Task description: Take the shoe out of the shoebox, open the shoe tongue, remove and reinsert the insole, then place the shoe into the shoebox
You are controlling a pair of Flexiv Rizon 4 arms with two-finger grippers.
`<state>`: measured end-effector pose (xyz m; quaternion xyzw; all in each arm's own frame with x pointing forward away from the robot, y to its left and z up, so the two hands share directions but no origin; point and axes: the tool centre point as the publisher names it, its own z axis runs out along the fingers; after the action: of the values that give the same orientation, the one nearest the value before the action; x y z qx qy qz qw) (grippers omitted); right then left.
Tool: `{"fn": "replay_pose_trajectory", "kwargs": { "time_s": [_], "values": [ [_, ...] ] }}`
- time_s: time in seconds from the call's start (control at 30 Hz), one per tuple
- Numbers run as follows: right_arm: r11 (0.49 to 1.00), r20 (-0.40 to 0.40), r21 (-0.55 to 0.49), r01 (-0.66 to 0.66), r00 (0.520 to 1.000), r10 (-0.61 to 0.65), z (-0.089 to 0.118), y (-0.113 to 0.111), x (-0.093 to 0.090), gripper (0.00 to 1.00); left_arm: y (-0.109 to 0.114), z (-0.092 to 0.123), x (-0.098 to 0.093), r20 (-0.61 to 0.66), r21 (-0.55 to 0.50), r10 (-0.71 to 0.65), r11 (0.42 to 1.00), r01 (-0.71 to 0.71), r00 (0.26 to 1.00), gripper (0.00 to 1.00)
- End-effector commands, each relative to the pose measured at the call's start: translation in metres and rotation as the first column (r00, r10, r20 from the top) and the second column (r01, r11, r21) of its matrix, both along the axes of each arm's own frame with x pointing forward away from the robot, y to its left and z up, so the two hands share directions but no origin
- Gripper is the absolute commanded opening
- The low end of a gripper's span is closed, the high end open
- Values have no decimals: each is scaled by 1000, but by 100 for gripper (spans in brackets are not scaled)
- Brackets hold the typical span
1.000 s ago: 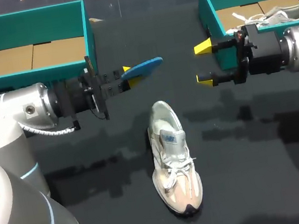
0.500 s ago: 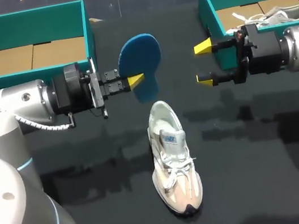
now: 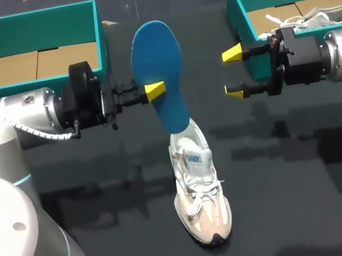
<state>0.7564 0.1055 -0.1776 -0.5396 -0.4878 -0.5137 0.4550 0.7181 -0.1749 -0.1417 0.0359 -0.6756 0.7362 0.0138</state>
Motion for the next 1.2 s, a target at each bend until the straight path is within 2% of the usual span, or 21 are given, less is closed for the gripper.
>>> {"fn": "replay_pose_trajectory", "kwargs": {
  "time_s": [0.03,0.27,0.87,1.07,1.2],
  "values": [
    [1000,0,-2,2,1000,-2,0,1,-1,100,3,0,5,-137,-3,-46,999,46,989,0],
    [1000,0,-2,2,1000,-2,0,1,-1,100,2,0,2,-299,10,-52,998,57,953,0],
    [1000,0,-2,2,1000,-2,0,1,-1,100,3,1,1,-286,17,-51,998,58,957,0],
    [1000,0,-2,2,1000,-2,0,1,-1,100,4,-5,0,-510,-43,-95,995,85,855,0],
    [1000,0,-2,2,1000,-2,0,1,-1,100,5,-2,-2,-637,-105,-143,990,98,758,0]
  ]
}}
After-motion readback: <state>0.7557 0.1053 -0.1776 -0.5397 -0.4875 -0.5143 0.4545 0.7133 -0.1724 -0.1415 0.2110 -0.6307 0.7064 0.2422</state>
